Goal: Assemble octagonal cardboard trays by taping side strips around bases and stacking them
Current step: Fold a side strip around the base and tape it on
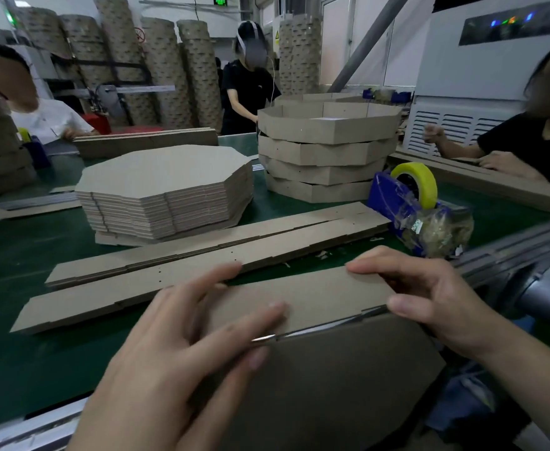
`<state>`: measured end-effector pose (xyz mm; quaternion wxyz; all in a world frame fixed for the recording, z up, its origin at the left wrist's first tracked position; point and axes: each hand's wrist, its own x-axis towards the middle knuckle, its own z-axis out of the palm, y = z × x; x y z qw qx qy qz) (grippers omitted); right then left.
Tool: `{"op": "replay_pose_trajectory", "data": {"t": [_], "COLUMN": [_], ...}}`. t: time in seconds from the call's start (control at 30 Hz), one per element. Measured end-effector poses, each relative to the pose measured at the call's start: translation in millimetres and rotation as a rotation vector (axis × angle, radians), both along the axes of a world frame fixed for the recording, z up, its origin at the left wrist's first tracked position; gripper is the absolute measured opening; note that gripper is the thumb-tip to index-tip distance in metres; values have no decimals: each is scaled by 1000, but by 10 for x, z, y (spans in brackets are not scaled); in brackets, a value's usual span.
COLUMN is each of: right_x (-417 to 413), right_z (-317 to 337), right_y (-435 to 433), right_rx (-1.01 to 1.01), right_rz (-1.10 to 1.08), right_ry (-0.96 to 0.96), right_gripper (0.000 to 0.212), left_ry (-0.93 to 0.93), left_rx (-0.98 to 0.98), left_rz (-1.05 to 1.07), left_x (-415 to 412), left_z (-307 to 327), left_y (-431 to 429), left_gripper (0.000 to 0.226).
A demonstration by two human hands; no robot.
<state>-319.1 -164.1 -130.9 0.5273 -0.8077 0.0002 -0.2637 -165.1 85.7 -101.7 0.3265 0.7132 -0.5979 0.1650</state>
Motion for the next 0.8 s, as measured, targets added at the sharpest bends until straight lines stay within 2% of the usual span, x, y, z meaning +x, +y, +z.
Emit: {"op": "replay_pose_trajectory", "data": {"t": [0.1, 0.2, 0.37, 0.5, 0.63, 0.8], "right_x": [-6, -37, -96, -98, -98, -101], "right_z": [6, 22, 1, 14, 64, 86], "right_y": [-6, -36, -88, -104, -133, -152], "right_rx": [-14, -18, -7, -60, -115, -131], "right_rz": [22, 29, 64, 80, 54, 57], "right_ry": [13, 45, 99, 134, 140, 162], "right_gripper": [39, 40, 43, 57, 52, 56], "left_ry": [-214, -153, -70, -65, -70, -32], "left_rx": [141, 260, 171, 136, 123, 96], "left_rz": [5, -30, -88, -101, -114, -122], "left_x": [-31, -65, -35, 8, 34, 33], "left_z": [116, 198, 111, 82, 66, 48], "left_y": [-146, -219, -256, -257, -274, -279], "left_gripper": [35, 35, 34, 34, 33, 32]}}
